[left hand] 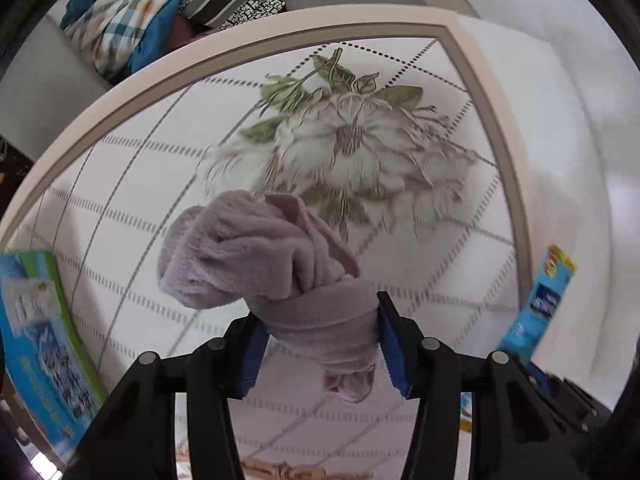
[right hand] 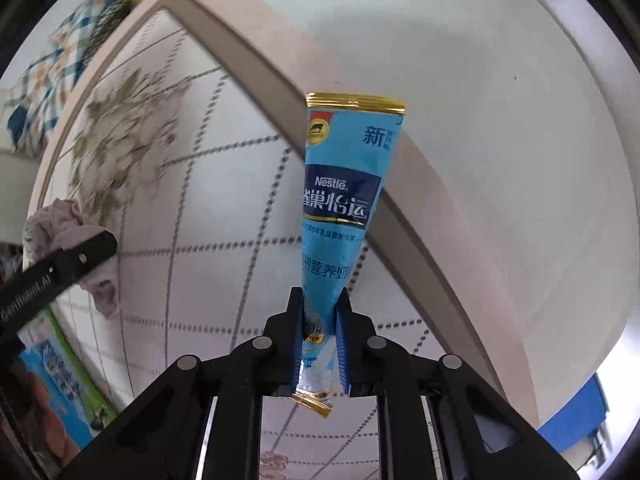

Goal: Organize soft objects
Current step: 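Grasp the lilac cloth with left tool while right tool grasps blue Nestle tube, then carry cloth and tube into the box and open both tools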

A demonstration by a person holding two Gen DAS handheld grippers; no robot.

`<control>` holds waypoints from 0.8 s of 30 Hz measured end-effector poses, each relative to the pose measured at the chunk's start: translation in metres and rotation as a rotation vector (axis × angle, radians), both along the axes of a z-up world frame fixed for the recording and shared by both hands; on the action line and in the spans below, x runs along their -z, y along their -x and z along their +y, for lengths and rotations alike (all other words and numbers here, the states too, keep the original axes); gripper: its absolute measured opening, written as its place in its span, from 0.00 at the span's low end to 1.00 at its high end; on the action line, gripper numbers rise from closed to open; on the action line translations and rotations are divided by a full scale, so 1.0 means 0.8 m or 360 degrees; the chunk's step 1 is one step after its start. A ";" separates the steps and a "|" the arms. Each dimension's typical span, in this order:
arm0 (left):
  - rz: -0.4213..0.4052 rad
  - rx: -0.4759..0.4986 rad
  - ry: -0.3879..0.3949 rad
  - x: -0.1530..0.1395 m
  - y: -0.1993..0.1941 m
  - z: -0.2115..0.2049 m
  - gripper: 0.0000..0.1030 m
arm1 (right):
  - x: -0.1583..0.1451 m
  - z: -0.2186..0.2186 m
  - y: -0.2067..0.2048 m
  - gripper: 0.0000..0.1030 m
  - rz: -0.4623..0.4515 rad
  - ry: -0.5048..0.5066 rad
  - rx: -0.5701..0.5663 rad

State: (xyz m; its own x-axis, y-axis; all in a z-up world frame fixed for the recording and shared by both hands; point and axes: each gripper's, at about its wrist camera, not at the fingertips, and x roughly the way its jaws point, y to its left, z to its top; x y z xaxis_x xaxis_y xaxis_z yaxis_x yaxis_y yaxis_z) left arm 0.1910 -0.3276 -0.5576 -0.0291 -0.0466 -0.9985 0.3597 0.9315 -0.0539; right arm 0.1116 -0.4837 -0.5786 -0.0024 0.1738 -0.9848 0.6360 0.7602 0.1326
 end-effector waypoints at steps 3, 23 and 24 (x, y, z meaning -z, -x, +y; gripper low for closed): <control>-0.0048 0.0003 0.0101 -0.038 0.028 0.033 0.46 | -0.024 0.023 0.001 0.14 -0.0072 -0.0013 -0.0082; -0.0240 -0.0236 0.0161 -0.212 0.060 0.426 0.46 | -0.242 0.413 -0.025 0.14 -0.0592 -0.0165 -0.0926; -0.0205 -0.0259 0.0178 -0.206 0.055 0.438 0.46 | -0.239 0.428 -0.028 0.14 -0.0581 -0.0176 -0.0942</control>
